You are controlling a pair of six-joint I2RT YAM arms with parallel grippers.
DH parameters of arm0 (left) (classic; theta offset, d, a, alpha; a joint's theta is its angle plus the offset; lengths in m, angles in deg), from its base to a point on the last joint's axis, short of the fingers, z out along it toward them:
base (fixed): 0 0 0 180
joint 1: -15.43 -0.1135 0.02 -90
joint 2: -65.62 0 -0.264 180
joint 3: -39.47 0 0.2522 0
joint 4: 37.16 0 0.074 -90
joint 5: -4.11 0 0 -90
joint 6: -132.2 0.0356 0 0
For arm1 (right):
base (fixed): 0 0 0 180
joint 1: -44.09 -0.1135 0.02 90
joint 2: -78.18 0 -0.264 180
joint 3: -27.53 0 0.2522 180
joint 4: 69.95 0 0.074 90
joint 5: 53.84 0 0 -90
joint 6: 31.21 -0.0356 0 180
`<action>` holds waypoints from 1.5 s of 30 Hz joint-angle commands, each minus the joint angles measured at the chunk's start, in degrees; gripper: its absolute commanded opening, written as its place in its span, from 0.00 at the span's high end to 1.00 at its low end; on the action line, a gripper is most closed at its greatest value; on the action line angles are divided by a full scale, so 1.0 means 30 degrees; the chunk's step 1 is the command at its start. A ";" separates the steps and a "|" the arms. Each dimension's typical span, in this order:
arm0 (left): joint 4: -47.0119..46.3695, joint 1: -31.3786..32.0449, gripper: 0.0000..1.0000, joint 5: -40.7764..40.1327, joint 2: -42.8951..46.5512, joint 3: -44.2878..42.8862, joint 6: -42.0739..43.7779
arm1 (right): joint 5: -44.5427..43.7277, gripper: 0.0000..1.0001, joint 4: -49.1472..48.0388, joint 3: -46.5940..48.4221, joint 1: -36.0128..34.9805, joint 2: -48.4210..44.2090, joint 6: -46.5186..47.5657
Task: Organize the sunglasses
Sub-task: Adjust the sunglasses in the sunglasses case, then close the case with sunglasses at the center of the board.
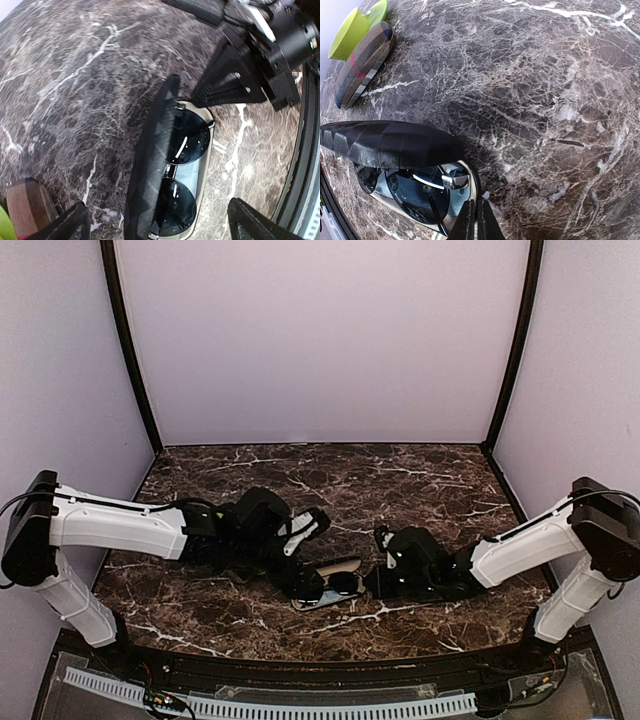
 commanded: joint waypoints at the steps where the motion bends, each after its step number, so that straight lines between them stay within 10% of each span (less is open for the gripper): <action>1: 0.1256 0.0085 0.01 0.1468 -0.0957 -0.1220 0.3777 | 0.0148 0.96 -0.0247 0.0598 -0.0275 0.0228 0.0275; 31: 0.3445 0.2623 0.01 -0.3089 -0.6886 -0.4693 0.6417 | 0.0282 0.96 -0.0379 0.0645 -0.0275 0.0663 0.0203; 45: 0.1233 0.3326 0.24 -0.5072 -0.6148 -0.2739 0.5837 | 0.0167 0.96 -0.0367 0.0465 -0.0275 0.0552 0.0072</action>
